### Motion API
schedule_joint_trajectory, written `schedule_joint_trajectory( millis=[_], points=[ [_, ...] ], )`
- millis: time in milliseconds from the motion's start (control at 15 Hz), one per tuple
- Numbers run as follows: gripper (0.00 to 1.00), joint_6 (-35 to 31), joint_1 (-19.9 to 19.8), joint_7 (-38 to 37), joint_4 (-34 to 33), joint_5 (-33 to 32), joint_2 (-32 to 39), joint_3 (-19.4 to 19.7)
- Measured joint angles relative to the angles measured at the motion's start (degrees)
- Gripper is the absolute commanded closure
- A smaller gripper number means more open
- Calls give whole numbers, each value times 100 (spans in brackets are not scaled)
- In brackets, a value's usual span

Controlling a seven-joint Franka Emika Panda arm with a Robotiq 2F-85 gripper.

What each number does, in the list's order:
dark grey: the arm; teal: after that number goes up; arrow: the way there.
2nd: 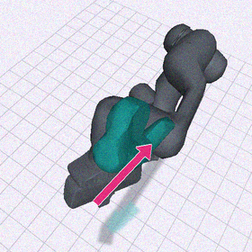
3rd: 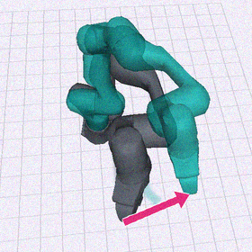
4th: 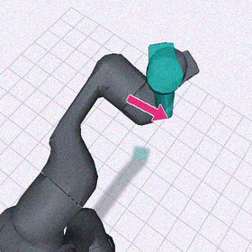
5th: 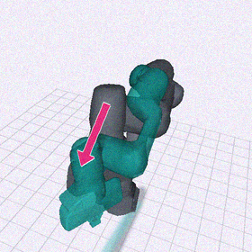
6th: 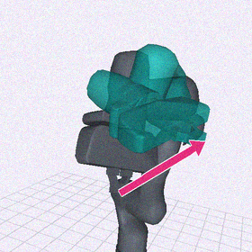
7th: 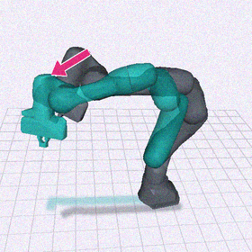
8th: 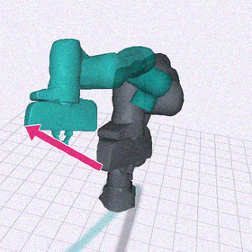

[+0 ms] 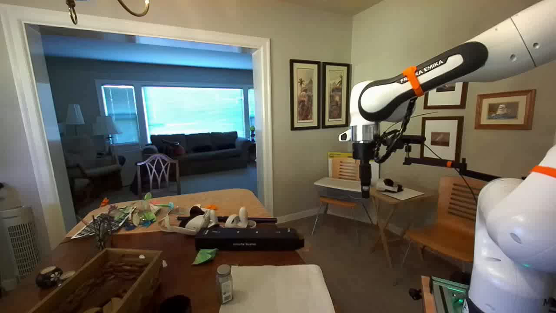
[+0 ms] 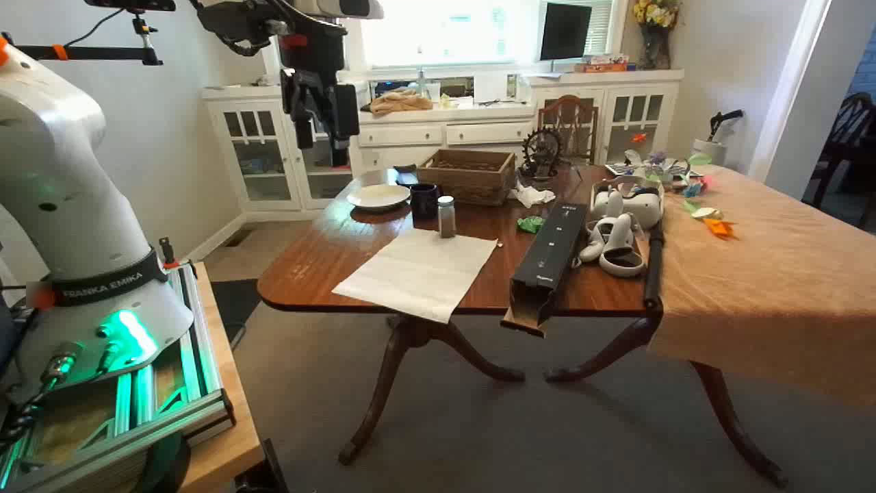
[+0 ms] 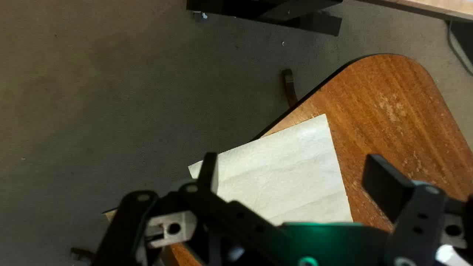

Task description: Put the white object in the basket then move the basket forwards.

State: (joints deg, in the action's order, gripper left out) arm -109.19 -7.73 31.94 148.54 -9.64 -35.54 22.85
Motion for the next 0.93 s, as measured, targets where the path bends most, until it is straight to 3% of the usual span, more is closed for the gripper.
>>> schedule_joint_trajectory(
  millis=[600,933],
  points=[
    [0,0,-4,-26,-2,25,3,-18],
    [0,-591,-52,-1087,-8,471,234,-198]
  ],
)
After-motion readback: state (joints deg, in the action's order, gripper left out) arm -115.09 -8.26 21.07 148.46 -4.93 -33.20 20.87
